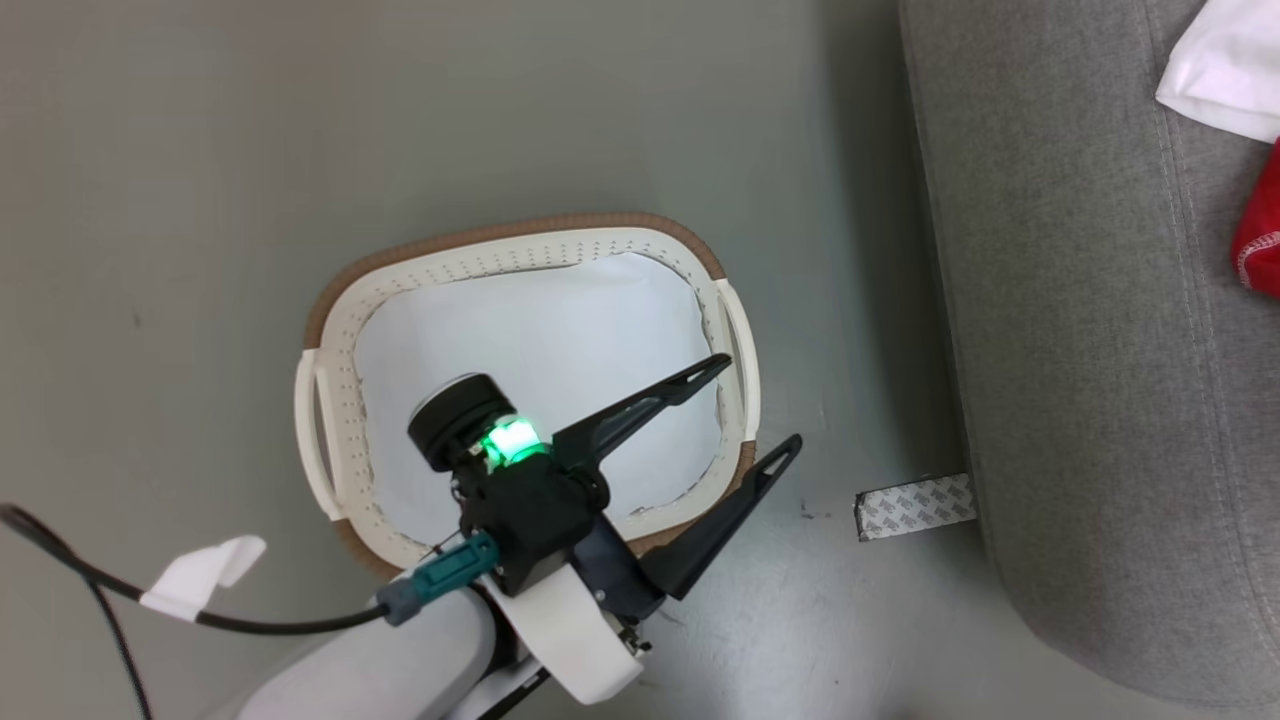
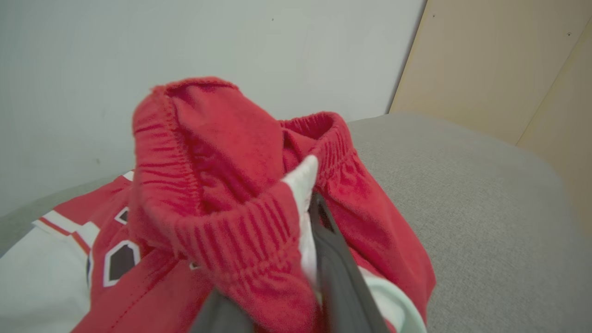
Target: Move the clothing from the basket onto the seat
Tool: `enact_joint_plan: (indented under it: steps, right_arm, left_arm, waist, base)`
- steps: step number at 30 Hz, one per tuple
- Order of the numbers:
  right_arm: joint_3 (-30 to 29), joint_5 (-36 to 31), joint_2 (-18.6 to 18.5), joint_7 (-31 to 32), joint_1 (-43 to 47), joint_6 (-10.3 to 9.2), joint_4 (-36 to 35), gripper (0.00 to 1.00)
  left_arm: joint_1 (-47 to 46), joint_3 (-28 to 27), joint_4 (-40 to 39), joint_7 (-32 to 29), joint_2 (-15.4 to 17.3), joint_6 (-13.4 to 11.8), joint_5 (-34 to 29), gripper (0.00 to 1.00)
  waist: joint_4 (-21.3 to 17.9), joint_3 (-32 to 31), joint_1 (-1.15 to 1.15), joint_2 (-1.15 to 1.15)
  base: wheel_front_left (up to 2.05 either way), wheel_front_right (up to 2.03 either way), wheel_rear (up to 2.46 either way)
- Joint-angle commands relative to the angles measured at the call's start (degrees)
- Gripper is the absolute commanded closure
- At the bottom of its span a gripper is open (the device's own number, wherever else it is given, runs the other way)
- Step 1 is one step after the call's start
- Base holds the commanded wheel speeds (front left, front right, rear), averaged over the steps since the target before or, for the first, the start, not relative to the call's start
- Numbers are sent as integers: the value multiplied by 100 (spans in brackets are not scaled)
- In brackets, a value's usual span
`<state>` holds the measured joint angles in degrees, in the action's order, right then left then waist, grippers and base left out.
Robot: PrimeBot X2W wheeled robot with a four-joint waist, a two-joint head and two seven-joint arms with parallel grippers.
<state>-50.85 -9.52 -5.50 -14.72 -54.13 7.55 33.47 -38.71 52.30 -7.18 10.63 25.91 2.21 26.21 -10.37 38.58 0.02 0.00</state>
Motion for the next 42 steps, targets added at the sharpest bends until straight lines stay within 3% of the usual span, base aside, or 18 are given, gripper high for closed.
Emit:
enact_joint_plan:
  steps: [1, 5, 14, 19, 29, 35, 42]
  right_arm:
    - [-128, -161, 14, -45, 11, -14, 54, 0]
    - [-69, -95, 192, -50, 258, -13, -227, 0]
    - [1038, 504, 252, -49, 1947, -13, -1140, 0]
    - [1683, 902, 253, -42, 2788, -13, -1545, 0]
    - [3010, 1228, 250, -42, 4332, -13, -2012, 0]
    - [3597, 1450, 254, -42, 4942, -13, -2178, 0]
    - [4045, 1568, 254, -42, 5370, -13, -2121, 0]
  left_arm:
    - [61, -21, 19, 36, 59, -26, -4, 0]
    - [205, -83, 76, 93, 136, -99, 100, 0]
    - [807, -395, 502, 365, 101, -505, 346, 0]
    - [1363, -773, 950, 445, -59, -803, 612, 0]
    - [2711, -1660, 1569, 450, -545, -1028, 687, 0]
    - [3491, -2403, 1668, 451, -796, -1079, 414, 0]
    - [4104, -3228, 1867, 452, -1115, -874, 45, 0]
  waist:
    - [-19, -19, -2, 0]
    - [-112, -196, -2, 0]
    - [-168, -1206, -2, 0]
    - [-27, -2008, -2, 0]
    - [548, -3528, -2, 0]
    - [849, -3968, -2, 0]
    - [1138, -4160, -2, 0]
  base:
    - [0, 0, 0]
    - [0, 0, 0]
    - [0, 0, 0]
    - [0, 0, 0]
    - [0, 0, 0]
    - [0, 0, 0]
    - [0, 0, 0]
